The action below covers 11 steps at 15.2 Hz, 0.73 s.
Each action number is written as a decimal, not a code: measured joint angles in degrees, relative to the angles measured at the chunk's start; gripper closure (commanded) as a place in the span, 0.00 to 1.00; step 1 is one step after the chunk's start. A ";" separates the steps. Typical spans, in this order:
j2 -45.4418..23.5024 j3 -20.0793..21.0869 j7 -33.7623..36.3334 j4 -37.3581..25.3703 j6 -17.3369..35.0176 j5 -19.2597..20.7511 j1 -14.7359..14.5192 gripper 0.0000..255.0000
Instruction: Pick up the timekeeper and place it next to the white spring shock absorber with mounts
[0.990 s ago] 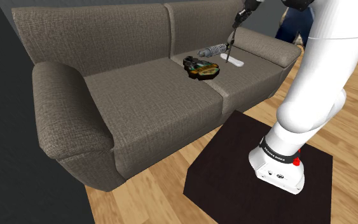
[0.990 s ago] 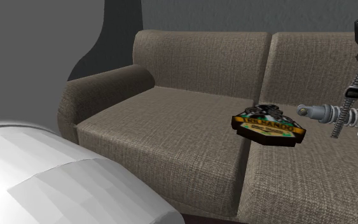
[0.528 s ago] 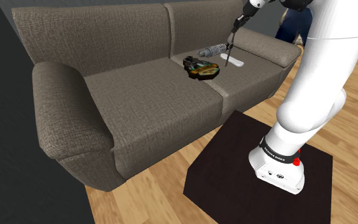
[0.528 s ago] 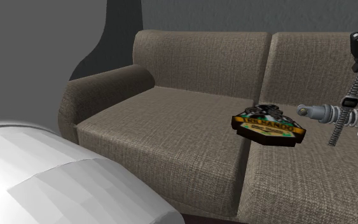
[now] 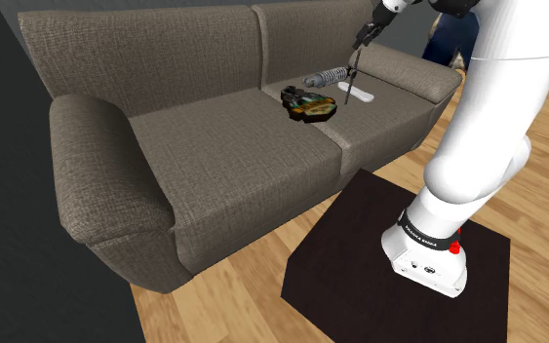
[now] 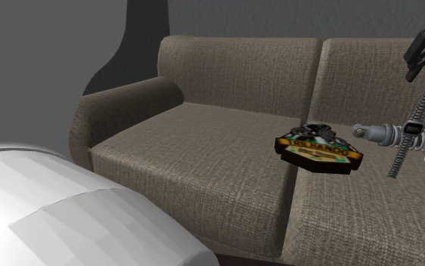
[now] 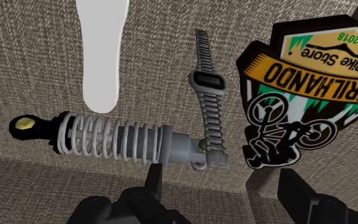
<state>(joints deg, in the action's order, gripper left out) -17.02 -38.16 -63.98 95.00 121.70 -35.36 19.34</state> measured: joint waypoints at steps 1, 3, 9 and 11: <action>0.00 0.00 0.00 0.00 0.00 0.00 0.00 0.00; 0.00 0.00 0.00 0.00 0.00 0.00 0.00 0.00; 3.76 -1.44 1.82 -1.45 -4.20 3.27 -0.25 0.00; 3.93 -1.52 1.88 -1.51 -4.43 3.43 -0.24 0.00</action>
<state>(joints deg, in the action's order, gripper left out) -13.09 -39.68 -62.10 93.49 117.27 -31.94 19.10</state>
